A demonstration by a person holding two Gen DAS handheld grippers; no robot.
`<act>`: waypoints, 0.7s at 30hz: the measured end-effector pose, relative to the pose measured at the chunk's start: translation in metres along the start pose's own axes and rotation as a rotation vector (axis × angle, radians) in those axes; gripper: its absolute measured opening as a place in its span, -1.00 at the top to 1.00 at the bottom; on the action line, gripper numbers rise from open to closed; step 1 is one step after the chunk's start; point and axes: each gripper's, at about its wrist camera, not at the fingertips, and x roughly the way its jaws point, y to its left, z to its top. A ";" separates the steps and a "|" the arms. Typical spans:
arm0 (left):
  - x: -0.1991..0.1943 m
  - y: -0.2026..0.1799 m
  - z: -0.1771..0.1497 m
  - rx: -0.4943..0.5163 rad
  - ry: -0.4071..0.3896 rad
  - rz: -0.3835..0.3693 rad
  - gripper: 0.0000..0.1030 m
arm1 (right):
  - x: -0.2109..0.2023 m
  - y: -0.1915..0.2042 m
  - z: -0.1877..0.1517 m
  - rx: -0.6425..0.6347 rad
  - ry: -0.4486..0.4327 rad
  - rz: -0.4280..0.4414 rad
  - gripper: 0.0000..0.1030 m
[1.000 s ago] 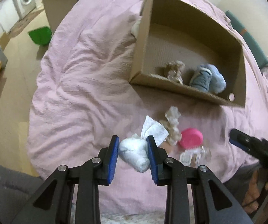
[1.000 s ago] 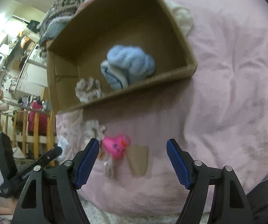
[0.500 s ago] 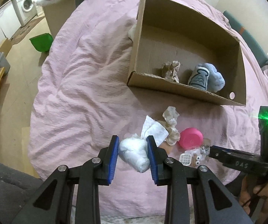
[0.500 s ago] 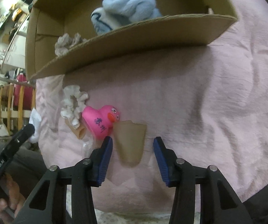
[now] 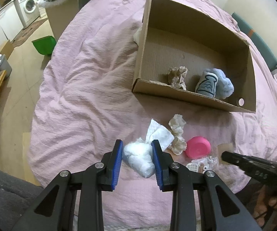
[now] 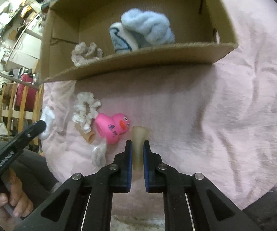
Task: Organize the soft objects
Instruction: 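Grasp the tan cup with the right tool while the left tool carries the sock to the box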
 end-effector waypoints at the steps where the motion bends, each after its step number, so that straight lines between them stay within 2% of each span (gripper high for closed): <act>1: -0.001 0.000 0.000 0.000 -0.004 0.002 0.47 | -0.004 0.000 0.000 0.003 -0.011 0.009 0.78; 10: -0.026 -0.003 0.011 0.008 -0.055 -0.035 0.47 | -0.046 -0.003 0.009 0.031 -0.132 0.152 0.78; 17: -0.051 -0.017 0.047 0.054 -0.157 -0.019 0.47 | -0.086 0.009 0.038 -0.018 -0.254 0.188 0.78; 21: -0.053 -0.028 0.069 0.084 -0.202 -0.007 0.47 | -0.097 0.010 0.056 -0.042 -0.302 0.174 0.78</act>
